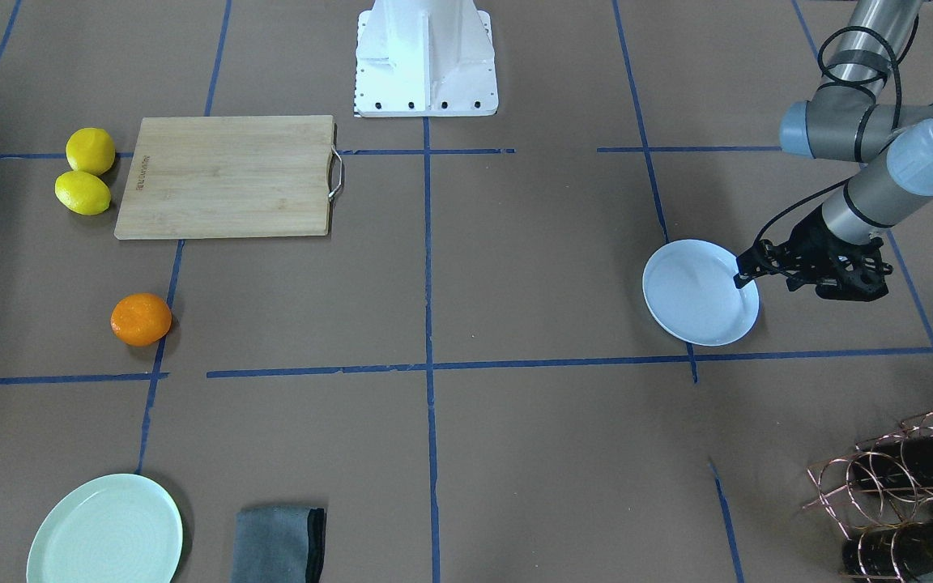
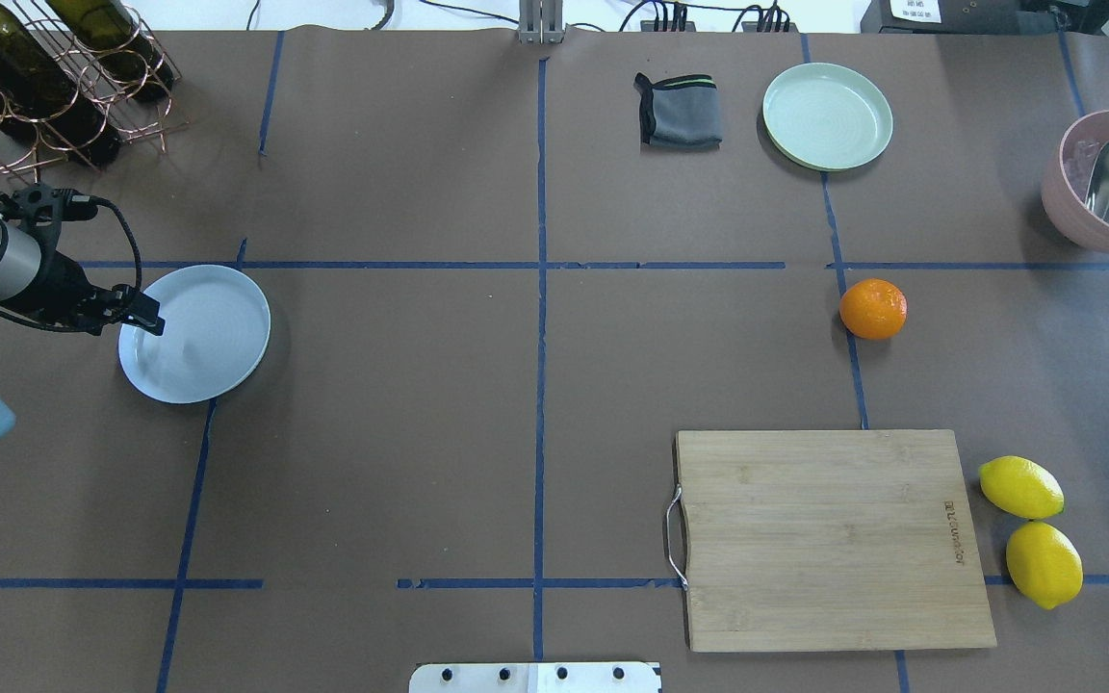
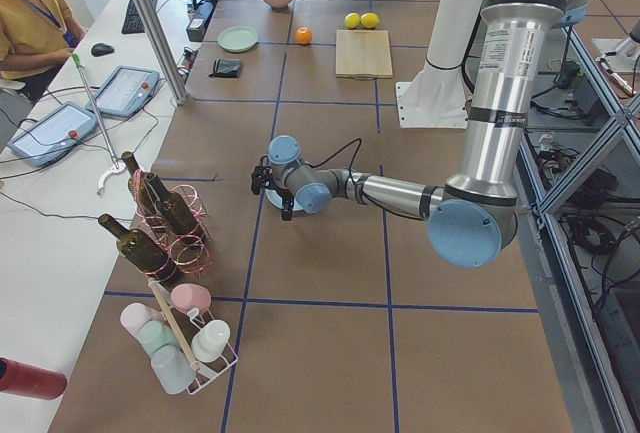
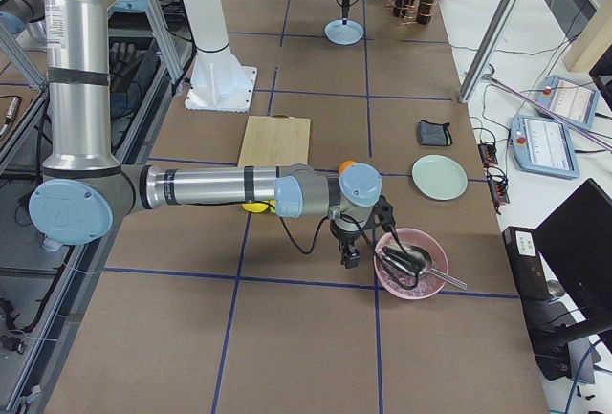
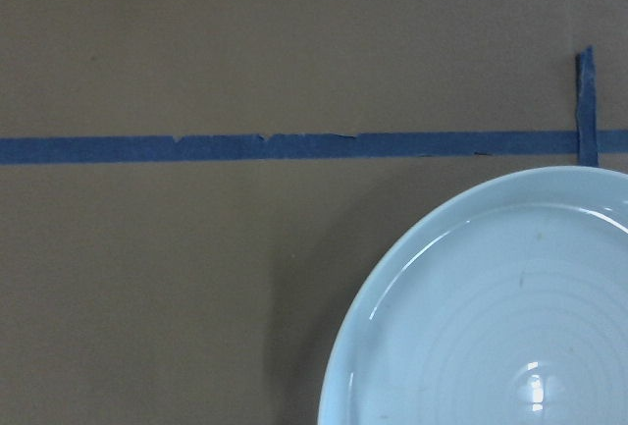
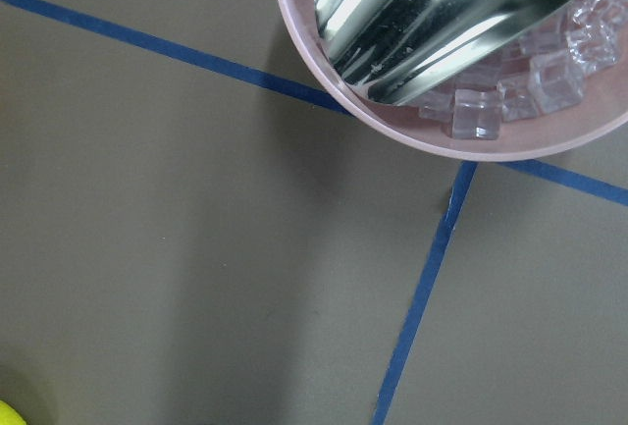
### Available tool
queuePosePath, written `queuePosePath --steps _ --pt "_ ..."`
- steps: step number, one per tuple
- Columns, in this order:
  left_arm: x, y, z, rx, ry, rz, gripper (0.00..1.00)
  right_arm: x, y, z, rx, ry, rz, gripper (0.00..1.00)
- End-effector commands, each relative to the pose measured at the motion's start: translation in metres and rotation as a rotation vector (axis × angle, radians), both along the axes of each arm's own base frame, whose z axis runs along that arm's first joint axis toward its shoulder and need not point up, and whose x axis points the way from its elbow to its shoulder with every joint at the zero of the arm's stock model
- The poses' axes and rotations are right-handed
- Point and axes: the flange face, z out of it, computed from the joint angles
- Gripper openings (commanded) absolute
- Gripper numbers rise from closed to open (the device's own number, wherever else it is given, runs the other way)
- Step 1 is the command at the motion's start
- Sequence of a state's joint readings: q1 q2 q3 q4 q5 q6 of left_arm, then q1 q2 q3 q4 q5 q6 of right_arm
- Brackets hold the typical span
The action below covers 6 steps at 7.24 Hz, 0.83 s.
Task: Pick orange to plate
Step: 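Reach the left gripper to the white plate and grip its rim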
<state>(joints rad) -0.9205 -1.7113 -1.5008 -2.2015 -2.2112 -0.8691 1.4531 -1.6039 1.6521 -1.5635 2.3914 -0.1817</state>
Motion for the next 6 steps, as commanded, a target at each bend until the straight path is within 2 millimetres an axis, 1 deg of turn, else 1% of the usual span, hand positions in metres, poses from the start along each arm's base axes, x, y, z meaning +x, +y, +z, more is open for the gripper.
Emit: queuePosePath --steps 1,2,3,4,5,6 --pt "0.003 0.0 0.004 0.0 -0.005 0.007 0.16 0.0 0.0 0.004 -0.011 -0.002 0.002 1.0" --pt "0.003 0.0 0.006 -0.002 -0.008 0.008 0.06 -0.001 -0.001 0.002 -0.008 -0.004 0.002 1.0" --pt "0.004 0.0 0.002 -0.004 -0.004 0.003 0.0 -0.001 -0.002 0.001 -0.005 -0.006 0.002 1.0" --pt "0.004 0.002 -0.009 -0.002 0.014 0.005 0.0 -0.001 -0.002 0.001 -0.005 -0.007 0.002 1.0" --pt "0.007 -0.002 -0.02 -0.027 0.031 -0.026 0.0 -0.001 -0.002 -0.001 -0.003 -0.014 0.0 1.0" --pt "0.012 -0.003 -0.065 -0.046 0.107 -0.041 0.0 -0.004 -0.002 -0.007 -0.001 -0.049 -0.001 1.0"
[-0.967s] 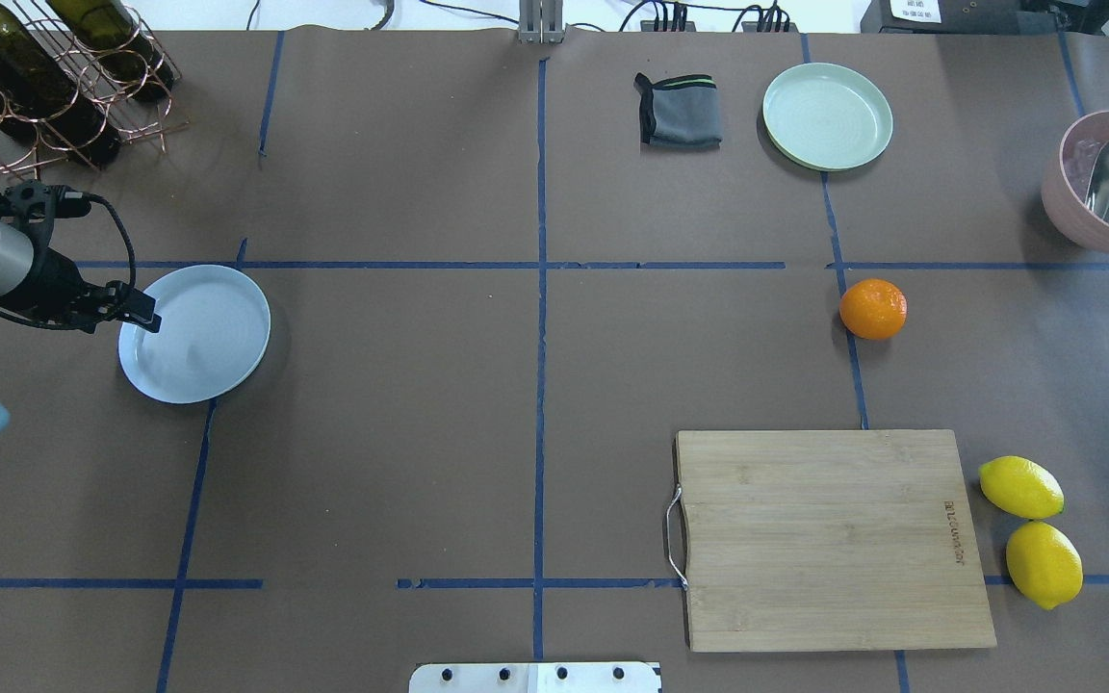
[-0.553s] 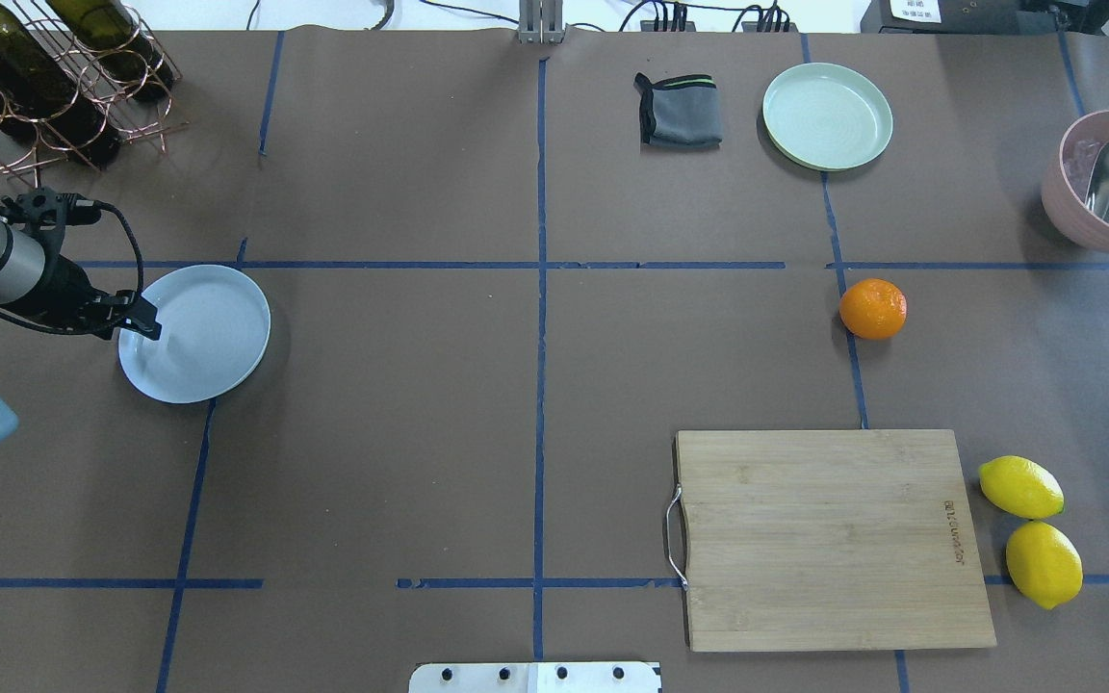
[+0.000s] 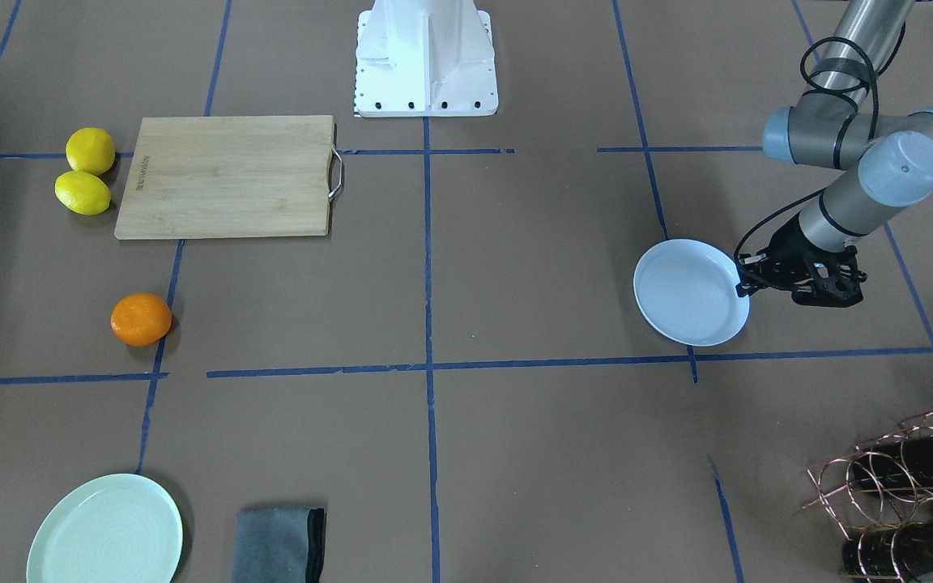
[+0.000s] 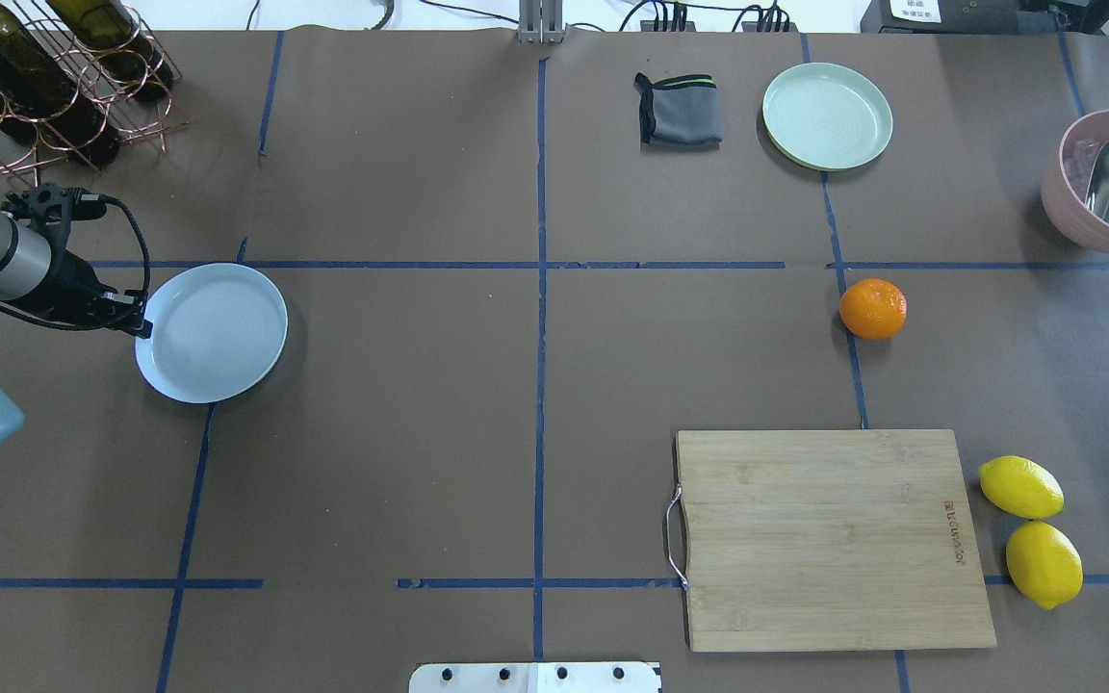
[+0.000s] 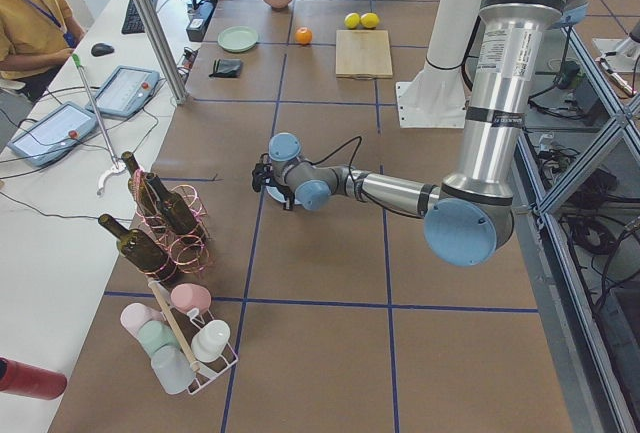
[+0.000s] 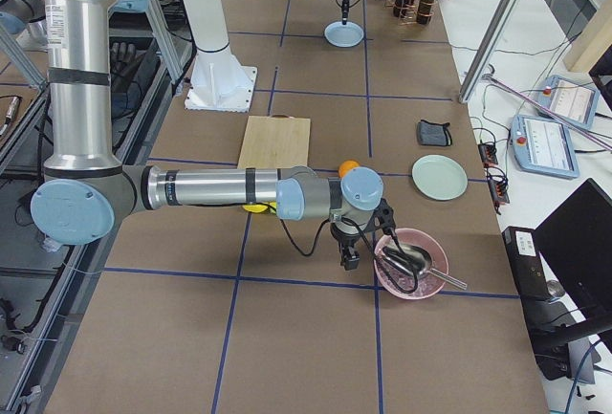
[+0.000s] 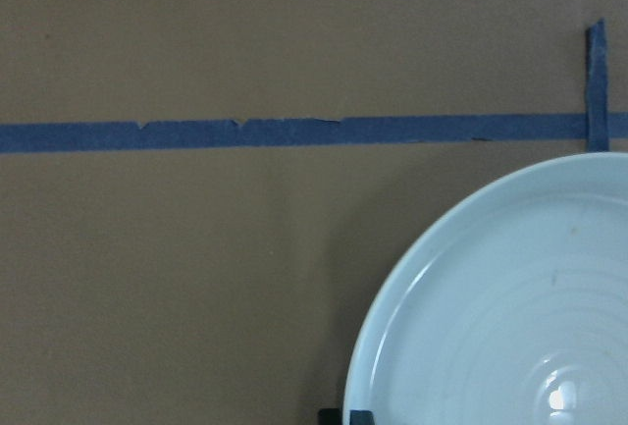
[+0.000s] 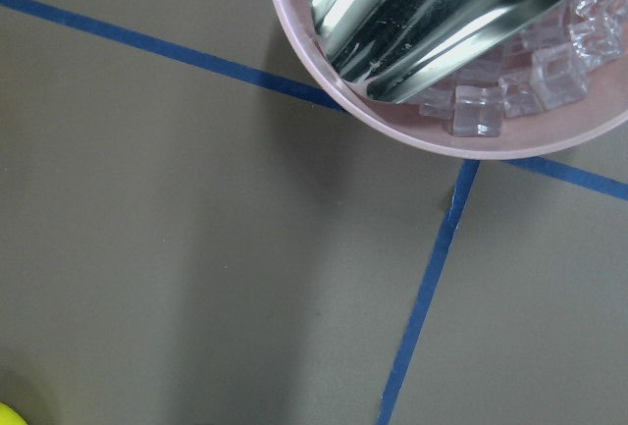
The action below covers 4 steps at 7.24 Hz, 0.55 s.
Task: Pick orange to plate
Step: 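Slide the white plate with the left gripper toward the table center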
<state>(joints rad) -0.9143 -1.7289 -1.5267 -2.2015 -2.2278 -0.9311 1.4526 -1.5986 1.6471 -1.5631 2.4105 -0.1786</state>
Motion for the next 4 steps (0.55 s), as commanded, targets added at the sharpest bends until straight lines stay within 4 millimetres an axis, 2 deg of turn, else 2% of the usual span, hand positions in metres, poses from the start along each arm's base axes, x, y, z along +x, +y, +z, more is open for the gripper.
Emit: queuePosePath --steps 1,2,3,4 --pt "0.016 -0.007 -0.091 -0.075 0.163 -0.003 0.0 -0.002 0.0 -0.006 0.002 -0.037 -0.002 1.0" --pt "0.04 -0.029 -0.156 -0.113 0.236 -0.039 0.0 -0.002 0.001 -0.005 -0.001 -0.036 -0.002 1.0" --pt "0.133 -0.001 -0.213 -0.174 0.273 0.041 0.0 -0.002 0.001 -0.005 -0.005 -0.036 0.001 1.0" --pt "0.189 0.012 -0.24 -0.16 0.263 0.004 0.0 -0.003 0.0 -0.006 -0.029 -0.035 0.025 1.0"
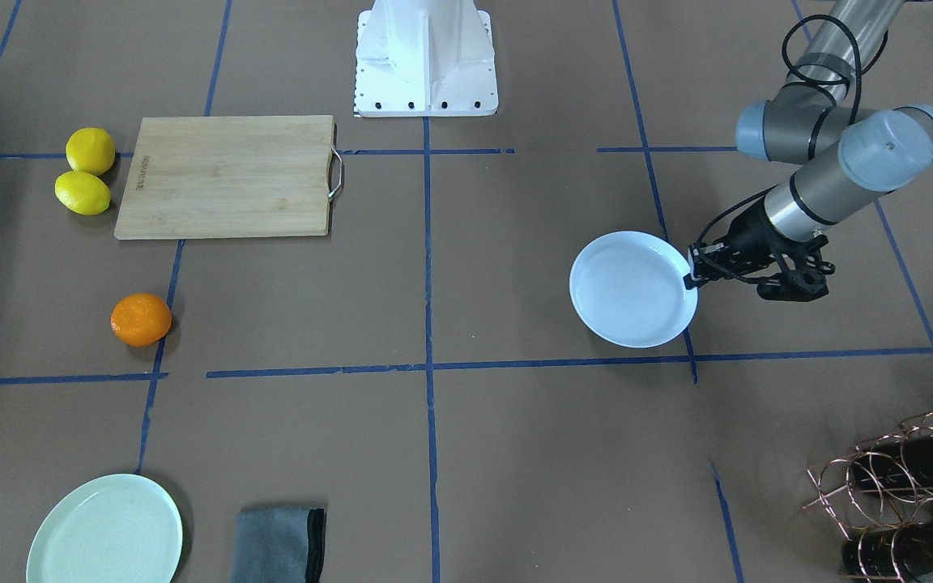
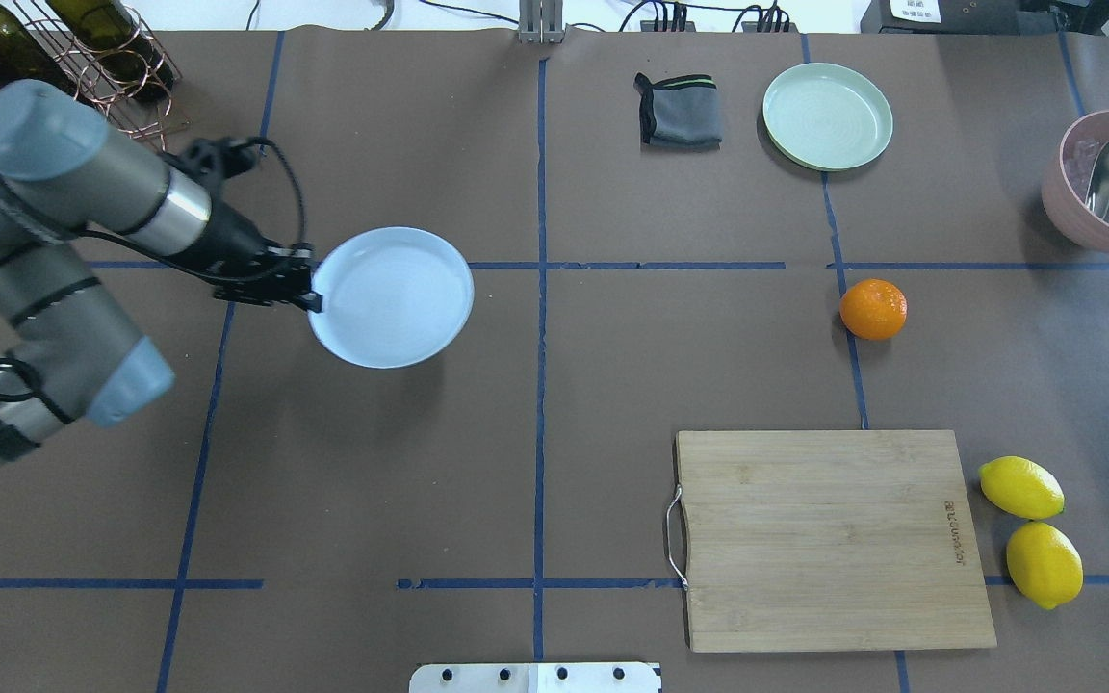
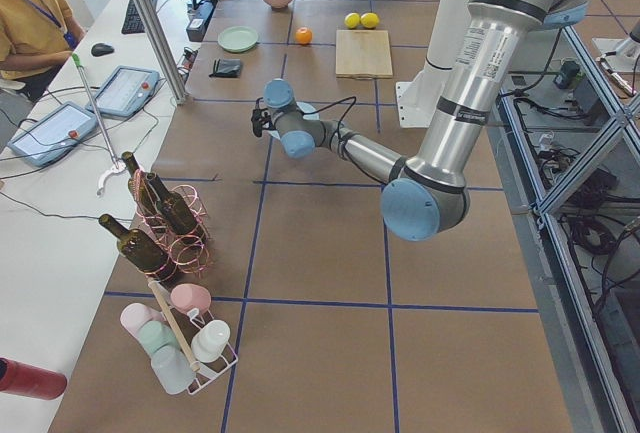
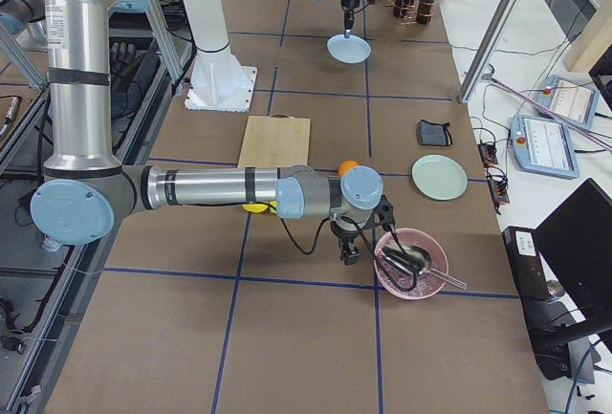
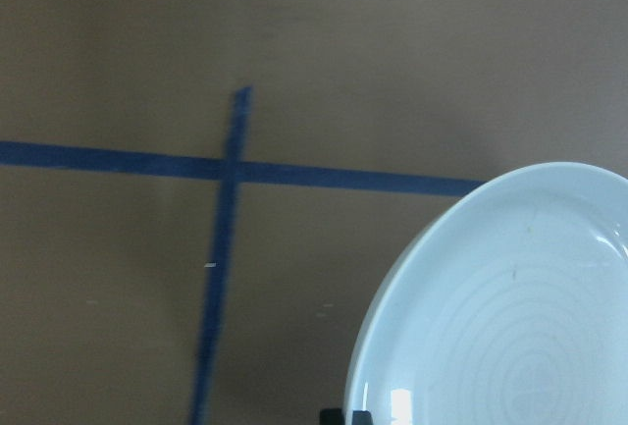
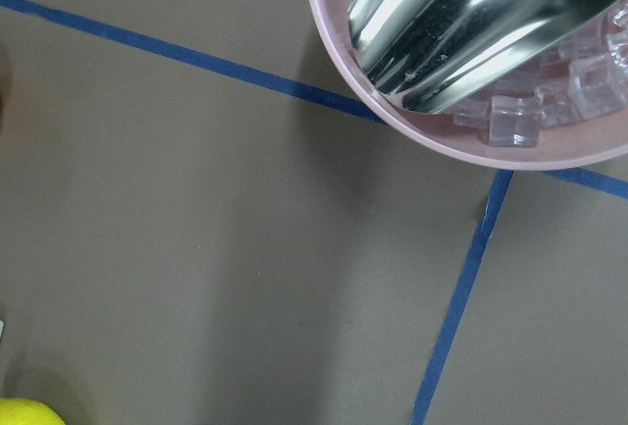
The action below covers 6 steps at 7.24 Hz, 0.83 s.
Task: Pick orange to plate
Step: 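Slide the white plate with the left gripper toward the table center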
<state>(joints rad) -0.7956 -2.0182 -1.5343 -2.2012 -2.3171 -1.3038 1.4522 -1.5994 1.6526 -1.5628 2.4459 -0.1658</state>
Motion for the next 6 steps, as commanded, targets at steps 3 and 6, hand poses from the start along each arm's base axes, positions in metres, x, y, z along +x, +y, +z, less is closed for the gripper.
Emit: queuePosePath --steps 3,6 --pt "0.126 0.011 -0.062 0.005 -0.023 -0.058 0.0 -0.005 -0.002 -0.012 -0.01 -0.004 0.025 1.0" --pt "0.136 0.012 -0.063 0.017 -0.03 -0.072 0.0 -0.004 -0.001 -0.01 -0.002 0.008 0.022 1.0"
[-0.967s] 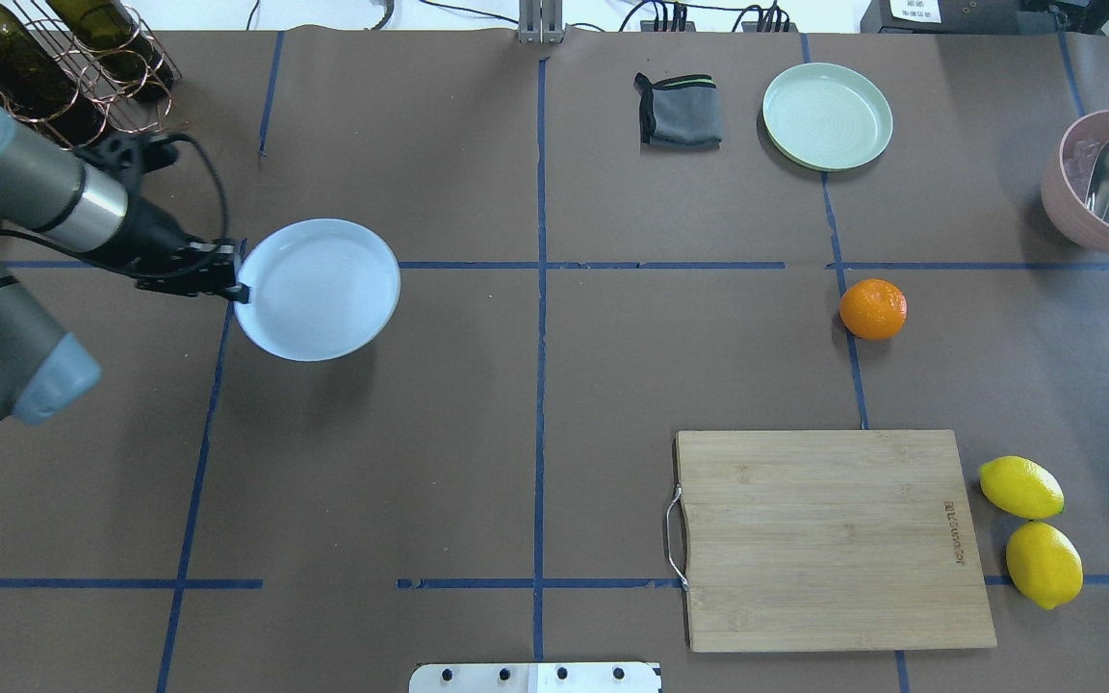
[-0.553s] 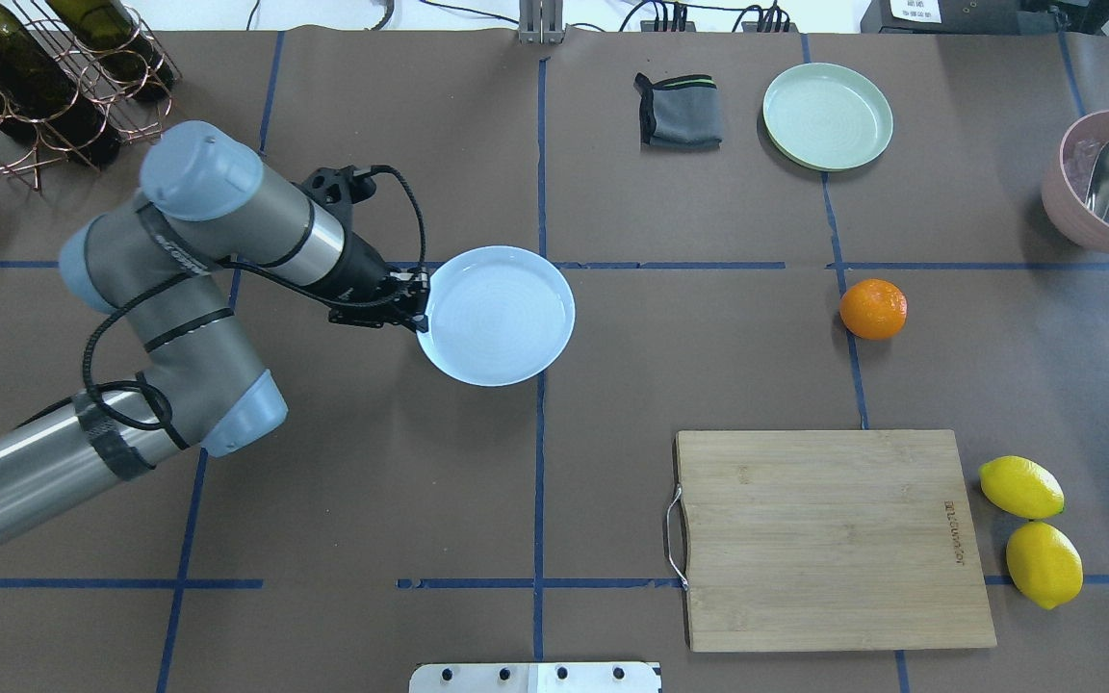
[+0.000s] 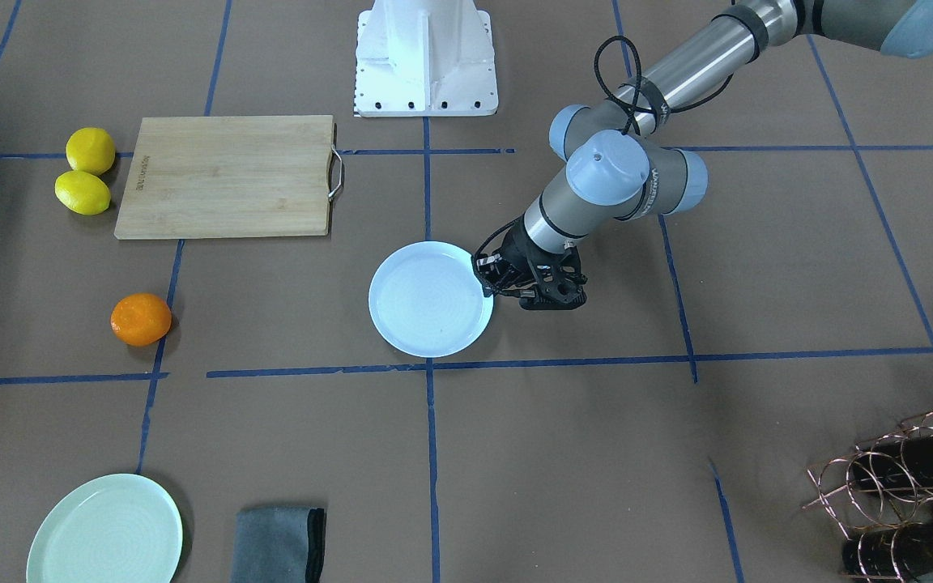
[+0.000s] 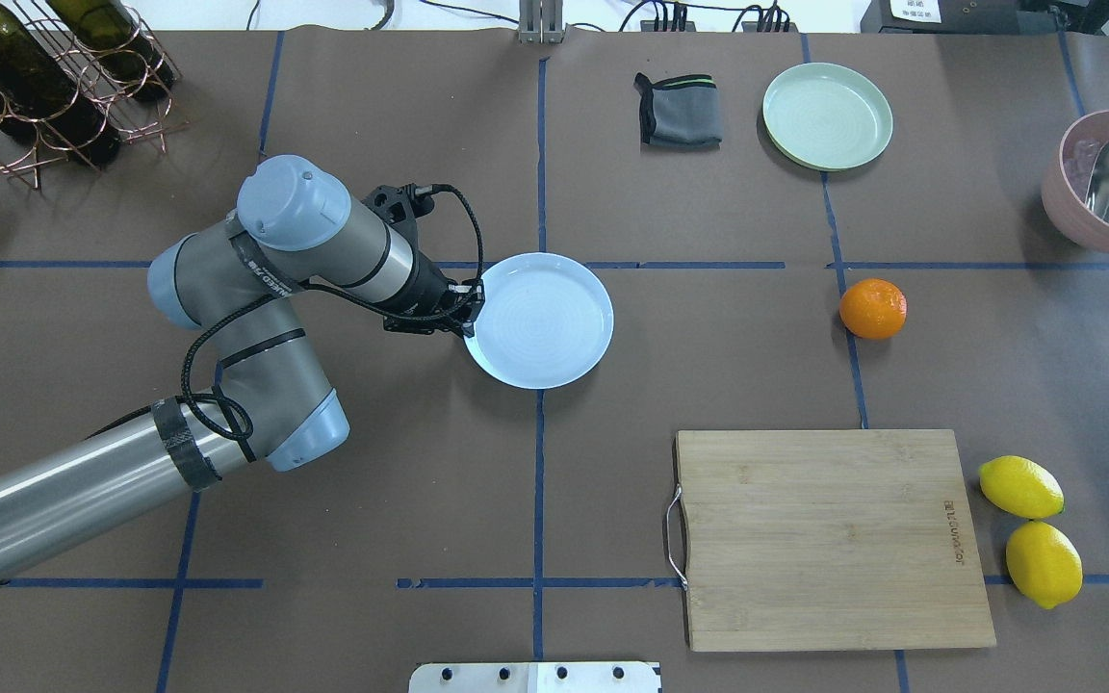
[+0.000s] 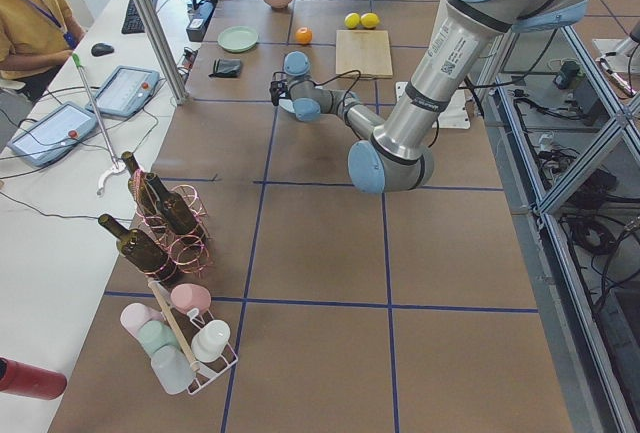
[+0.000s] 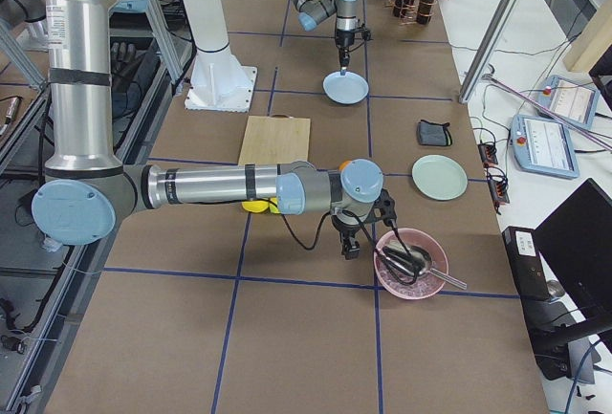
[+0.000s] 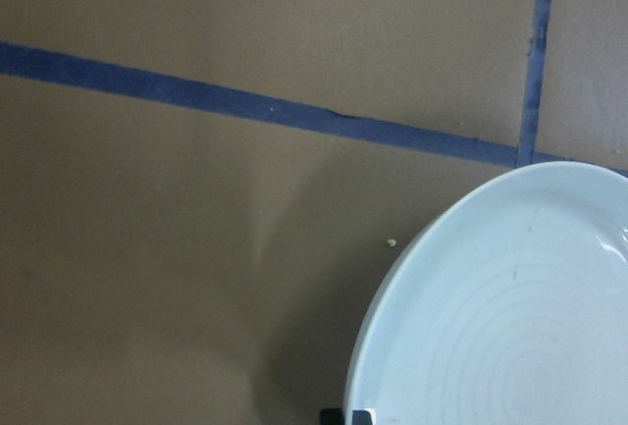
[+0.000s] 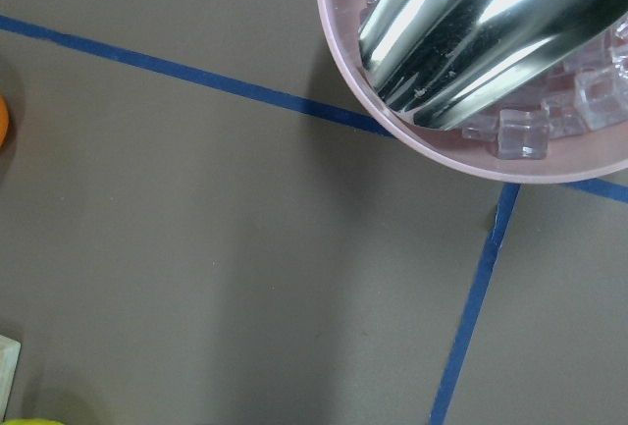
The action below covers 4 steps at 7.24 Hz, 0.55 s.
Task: Pick orange to plate
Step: 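Slide the white plate with the left gripper toward the table center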
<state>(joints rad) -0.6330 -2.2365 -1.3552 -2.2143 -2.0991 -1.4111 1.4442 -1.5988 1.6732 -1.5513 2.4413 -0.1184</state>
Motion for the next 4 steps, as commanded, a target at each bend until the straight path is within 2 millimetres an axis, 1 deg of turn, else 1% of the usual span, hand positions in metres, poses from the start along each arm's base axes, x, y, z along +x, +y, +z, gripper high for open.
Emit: queuePosePath --steps 1,2,3,4 --pt "0.0064 0.0025 0.0028 0.0 -0.005 0.003 0.0 0.0001 0.0002 0.0005 0.003 0.006 0.0 1.0" --pt "0.0064 0.0025 0.0029 0.001 -0.006 0.003 0.0 0.0019 -0.0011 0.0009 0.014 0.034 0.002 1.0" --pt "0.0084 0.0052 0.0021 0.005 -0.001 0.008 0.0 0.0028 0.0035 0.0045 0.035 0.036 0.005 1.0" --pt "0.0083 0.0068 0.0008 0.014 0.014 0.009 0.11 0.0027 0.0027 0.0021 0.064 0.033 0.005 1.0"
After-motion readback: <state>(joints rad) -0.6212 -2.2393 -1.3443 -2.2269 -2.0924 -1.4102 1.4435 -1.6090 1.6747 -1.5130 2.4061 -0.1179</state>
